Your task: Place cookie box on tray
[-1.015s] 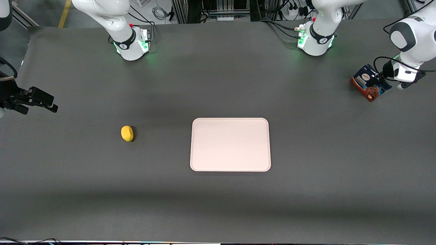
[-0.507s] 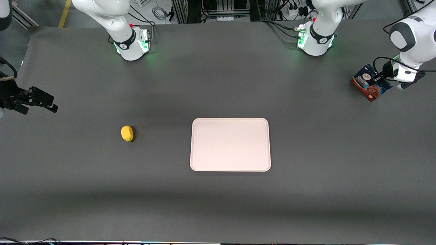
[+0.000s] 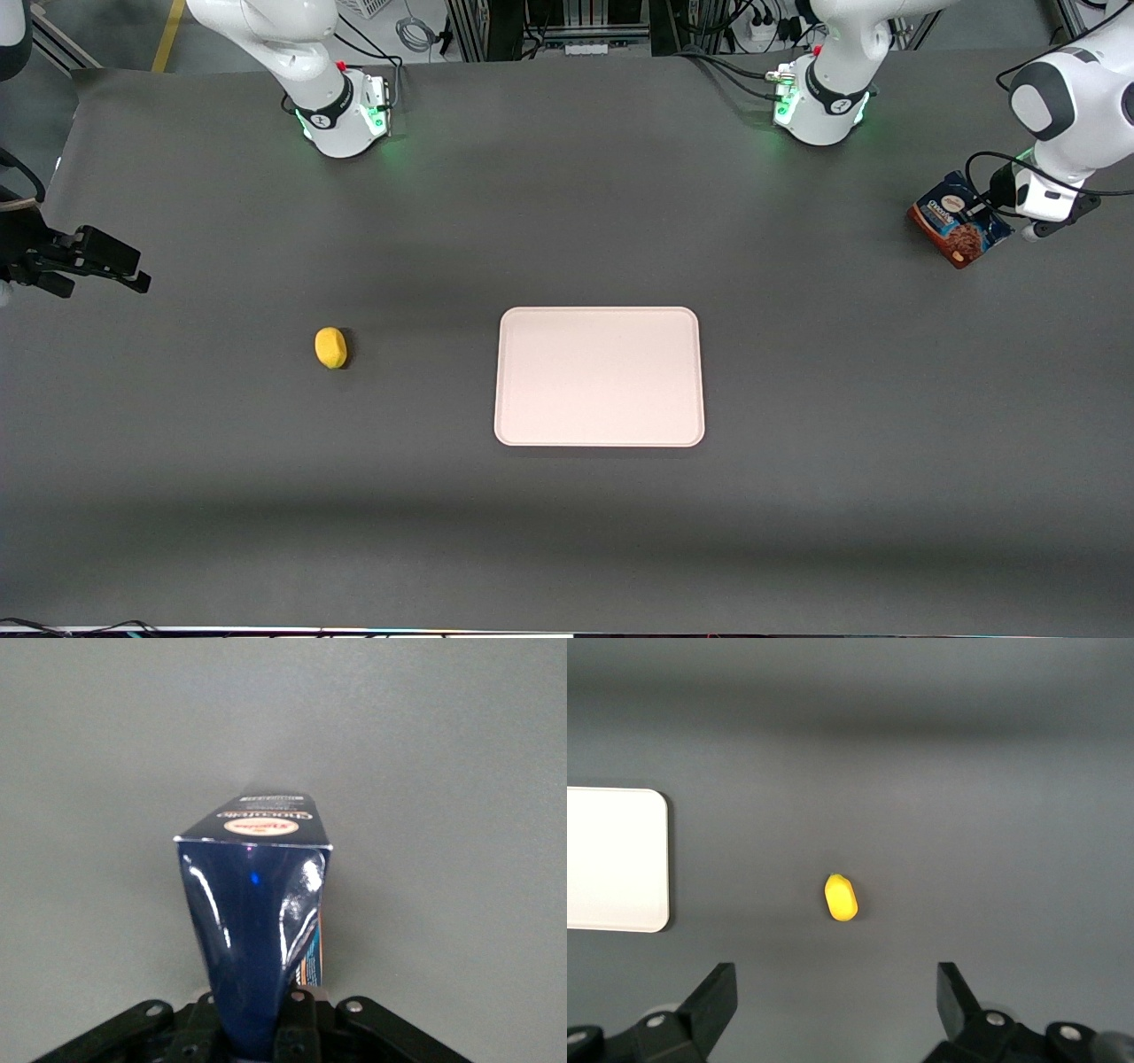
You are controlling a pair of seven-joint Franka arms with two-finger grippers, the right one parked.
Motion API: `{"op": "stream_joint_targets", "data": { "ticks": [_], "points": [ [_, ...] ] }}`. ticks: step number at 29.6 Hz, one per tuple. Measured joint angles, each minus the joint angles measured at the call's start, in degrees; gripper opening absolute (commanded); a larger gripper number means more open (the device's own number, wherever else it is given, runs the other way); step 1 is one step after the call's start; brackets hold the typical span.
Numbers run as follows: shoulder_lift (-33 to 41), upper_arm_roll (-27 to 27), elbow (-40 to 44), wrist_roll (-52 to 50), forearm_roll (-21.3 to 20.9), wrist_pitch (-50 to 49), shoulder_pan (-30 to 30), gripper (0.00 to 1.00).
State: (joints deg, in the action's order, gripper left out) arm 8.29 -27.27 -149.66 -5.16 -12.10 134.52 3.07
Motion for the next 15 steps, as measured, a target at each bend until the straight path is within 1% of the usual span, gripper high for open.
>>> {"op": "stream_joint_targets", "data": {
  "ticks": [6, 11, 15],
  "points": [
    [0.16, 0.32, 10.52, 0.0, 0.37, -10.23, -5.14, 0.02],
    [0.2, 0.61, 19.41, -0.01, 2.13, -20.14, -8.93, 0.02],
    [0.2, 0.75, 24.14, -0.13, 2.83, -25.71, -11.16, 0.02]
  ]
}}
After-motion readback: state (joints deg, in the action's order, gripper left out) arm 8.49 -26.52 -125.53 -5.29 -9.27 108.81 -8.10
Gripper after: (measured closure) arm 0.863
